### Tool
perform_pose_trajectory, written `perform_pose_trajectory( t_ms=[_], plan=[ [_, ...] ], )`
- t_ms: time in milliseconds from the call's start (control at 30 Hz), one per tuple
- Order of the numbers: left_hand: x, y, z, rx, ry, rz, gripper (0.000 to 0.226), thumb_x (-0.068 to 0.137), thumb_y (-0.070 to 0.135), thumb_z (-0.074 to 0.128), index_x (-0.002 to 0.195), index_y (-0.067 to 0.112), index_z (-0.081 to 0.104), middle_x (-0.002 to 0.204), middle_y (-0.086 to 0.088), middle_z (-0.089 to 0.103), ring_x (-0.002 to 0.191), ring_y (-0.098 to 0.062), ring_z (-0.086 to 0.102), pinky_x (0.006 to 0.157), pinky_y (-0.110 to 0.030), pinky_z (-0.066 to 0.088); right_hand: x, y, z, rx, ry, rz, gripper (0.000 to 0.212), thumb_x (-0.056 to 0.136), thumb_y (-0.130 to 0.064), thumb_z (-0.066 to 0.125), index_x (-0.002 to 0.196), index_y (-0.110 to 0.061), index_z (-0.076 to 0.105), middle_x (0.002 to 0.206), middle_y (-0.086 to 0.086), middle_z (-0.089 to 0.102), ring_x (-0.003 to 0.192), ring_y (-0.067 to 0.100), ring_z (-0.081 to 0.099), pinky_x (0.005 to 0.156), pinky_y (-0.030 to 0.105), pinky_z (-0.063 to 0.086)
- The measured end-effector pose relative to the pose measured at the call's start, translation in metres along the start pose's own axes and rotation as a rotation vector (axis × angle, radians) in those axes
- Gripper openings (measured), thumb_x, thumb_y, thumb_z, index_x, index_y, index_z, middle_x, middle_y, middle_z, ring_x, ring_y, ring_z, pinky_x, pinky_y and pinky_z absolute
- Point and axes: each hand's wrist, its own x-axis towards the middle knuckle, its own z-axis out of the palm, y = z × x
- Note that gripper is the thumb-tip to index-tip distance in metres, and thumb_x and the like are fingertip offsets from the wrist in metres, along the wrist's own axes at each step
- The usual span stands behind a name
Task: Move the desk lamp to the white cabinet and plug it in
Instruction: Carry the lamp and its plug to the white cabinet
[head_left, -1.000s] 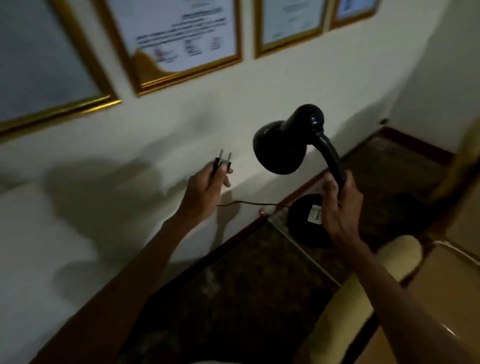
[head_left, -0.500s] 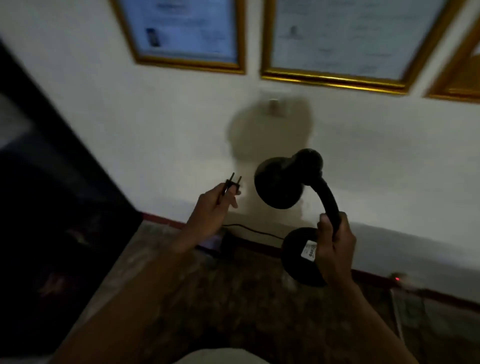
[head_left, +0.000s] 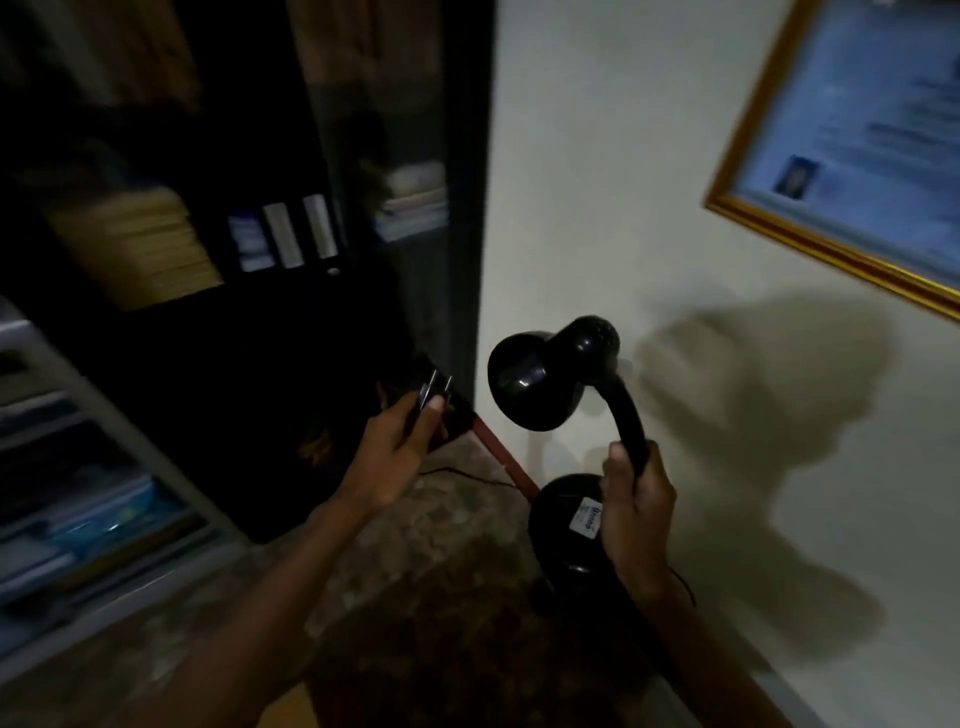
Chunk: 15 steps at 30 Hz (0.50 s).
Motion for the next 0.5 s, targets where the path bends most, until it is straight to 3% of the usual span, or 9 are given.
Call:
perform_pose_trajectory(
  t_ms=[100,167,267,400,500],
  plan=[
    [0.002,-0.018,-0.045,0.092,0.149,-0.011,0.034,0.100,0.051,0.042,0.083,0.029,0.062,0.080,0.020,0.066,0.074,0.001,0.064,0.066,-0.009,0.043,0.025,-0.015,0.056,0.061,-0.110,-0.057,0.026,0.098,-0.058,0.044,0.087,-0.035,0.051,0.056,-0.002,0.047,0.042,0.007,0.046,0.040,0.033,0.037],
    [0.002,-0.027,-0.071,0.109,0.234,-0.045,0.032,0.100,0.049,0.042,0.083,0.030,0.061,0.077,0.022,0.065,0.071,-0.001,0.064,0.065,-0.012,0.044,0.038,-0.025,0.092,0.109,-0.202,-0.070,0.027,0.097,-0.062,0.043,0.085,-0.039,0.050,0.057,-0.006,0.050,0.043,0.005,0.047,0.040,0.028,0.038],
    [-0.002,-0.037,-0.105,0.097,0.355,-0.115,0.030,0.102,0.044,0.046,0.086,0.027,0.065,0.072,0.017,0.065,0.066,-0.001,0.061,0.062,-0.016,0.045,0.053,-0.037,0.147,0.170,-0.352,-0.070,0.028,0.096,-0.065,0.043,0.089,-0.039,0.053,0.062,-0.015,0.054,0.053,0.003,0.051,0.049,0.020,0.043],
    [-0.016,-0.052,-0.144,0.090,0.492,-0.200,0.027,0.103,0.036,0.047,0.093,0.023,0.068,0.075,-0.003,0.066,0.068,-0.009,0.062,0.063,-0.024,0.047,0.064,-0.050,0.219,0.301,-0.545,-0.078,0.051,0.097,-0.061,0.045,0.117,-0.016,0.058,0.072,-0.018,0.049,0.068,0.010,0.051,0.064,0.032,0.044],
    [-0.028,-0.064,-0.167,0.091,0.602,-0.276,0.025,0.103,0.032,0.046,0.097,0.020,0.067,0.078,-0.002,0.068,0.072,-0.014,0.065,0.065,-0.031,0.050,0.067,-0.065,0.269,0.367,-0.664,-0.101,0.031,0.101,-0.050,0.046,0.117,-0.028,0.060,0.066,-0.015,0.049,0.061,0.009,0.051,0.059,0.031,0.044]
  ],
)
